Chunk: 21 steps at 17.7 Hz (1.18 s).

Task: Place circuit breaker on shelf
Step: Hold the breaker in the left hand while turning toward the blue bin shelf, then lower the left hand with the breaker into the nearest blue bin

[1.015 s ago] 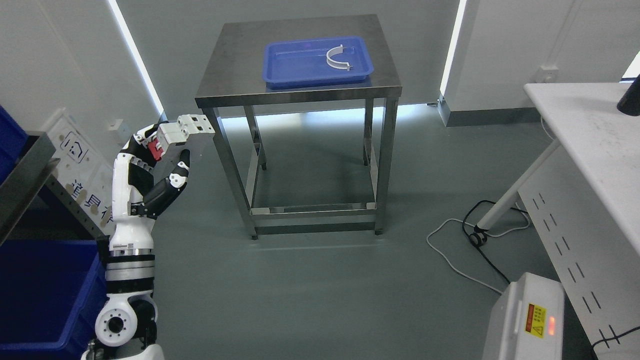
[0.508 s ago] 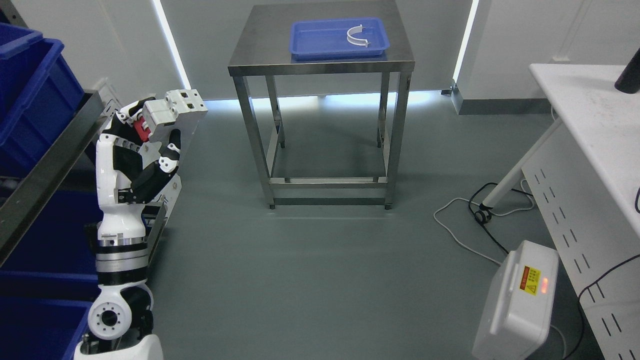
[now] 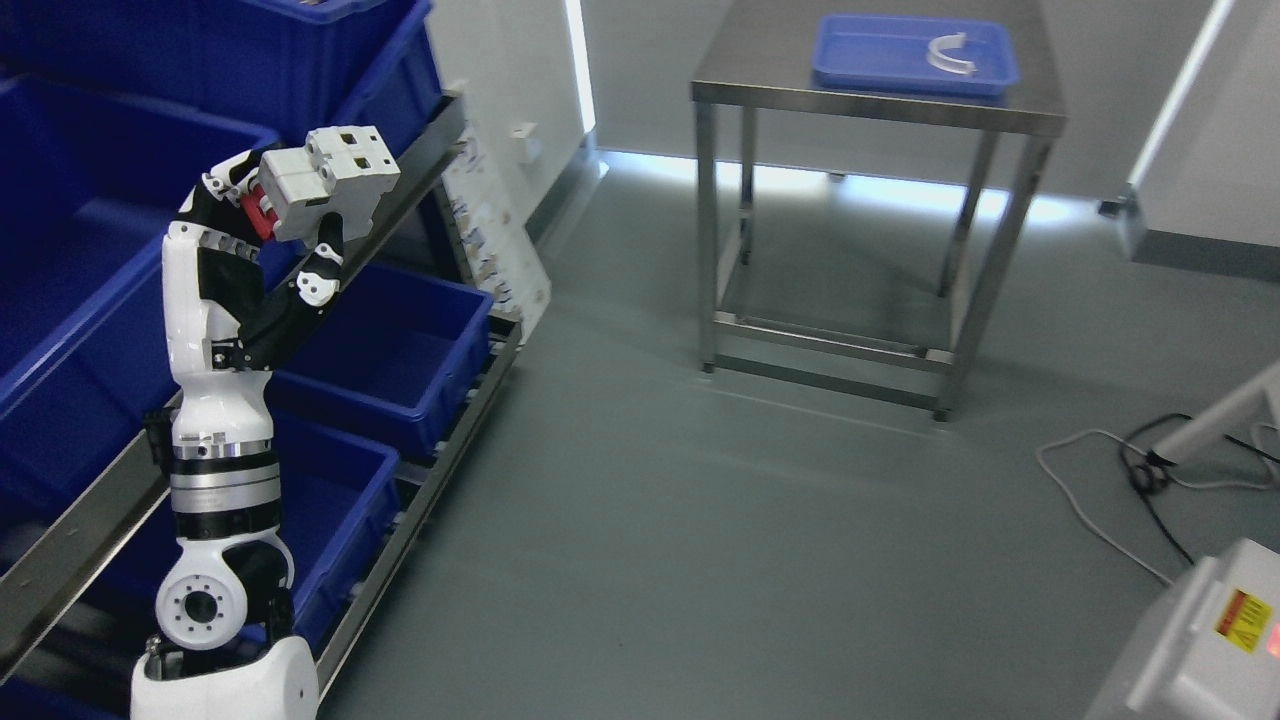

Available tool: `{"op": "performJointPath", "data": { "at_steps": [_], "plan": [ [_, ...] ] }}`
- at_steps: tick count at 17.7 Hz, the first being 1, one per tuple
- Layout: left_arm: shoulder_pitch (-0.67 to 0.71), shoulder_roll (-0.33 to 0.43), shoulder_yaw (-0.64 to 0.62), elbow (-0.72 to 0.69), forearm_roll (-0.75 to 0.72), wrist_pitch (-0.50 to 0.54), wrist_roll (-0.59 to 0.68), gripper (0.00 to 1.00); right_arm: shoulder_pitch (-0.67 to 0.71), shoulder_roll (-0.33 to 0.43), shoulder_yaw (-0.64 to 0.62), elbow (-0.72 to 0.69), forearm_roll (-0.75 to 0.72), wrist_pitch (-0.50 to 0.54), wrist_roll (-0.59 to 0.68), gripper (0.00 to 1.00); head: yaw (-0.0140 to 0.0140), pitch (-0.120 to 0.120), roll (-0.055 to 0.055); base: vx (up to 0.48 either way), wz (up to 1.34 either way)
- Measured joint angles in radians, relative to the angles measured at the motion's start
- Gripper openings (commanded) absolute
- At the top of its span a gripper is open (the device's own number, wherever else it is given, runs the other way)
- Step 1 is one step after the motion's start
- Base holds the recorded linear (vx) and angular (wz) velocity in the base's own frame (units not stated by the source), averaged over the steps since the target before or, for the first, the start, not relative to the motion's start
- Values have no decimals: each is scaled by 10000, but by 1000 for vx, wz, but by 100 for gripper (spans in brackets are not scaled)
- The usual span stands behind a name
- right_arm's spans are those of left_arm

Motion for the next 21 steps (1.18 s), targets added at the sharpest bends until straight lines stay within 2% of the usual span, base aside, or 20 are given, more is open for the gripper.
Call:
{"op": "performJointPath", "data": {
  "at_steps": [4, 8, 16, 21],
  "plan": [
    [-206, 0, 29, -42, 1, 275, -500, 23, 0, 0, 0, 0, 0, 0, 5, 100, 0, 0, 0, -59, 876],
    [-529, 185, 18, -56, 0, 1336, -1636, 23, -2, 0, 0, 0, 0, 0, 34, 100, 0, 0, 0, 49, 830],
    [-2085, 1853, -292, 460, -325, 2714, -2906, 24, -2, 0, 0, 0, 0, 0, 40, 100, 0, 0, 0, 103, 637],
    [-3155, 2650, -898, 1503, -1627, 3148, -4047, 24, 0, 0, 0, 0, 0, 0, 41, 100, 0, 0, 0, 110, 489]
  ]
}}
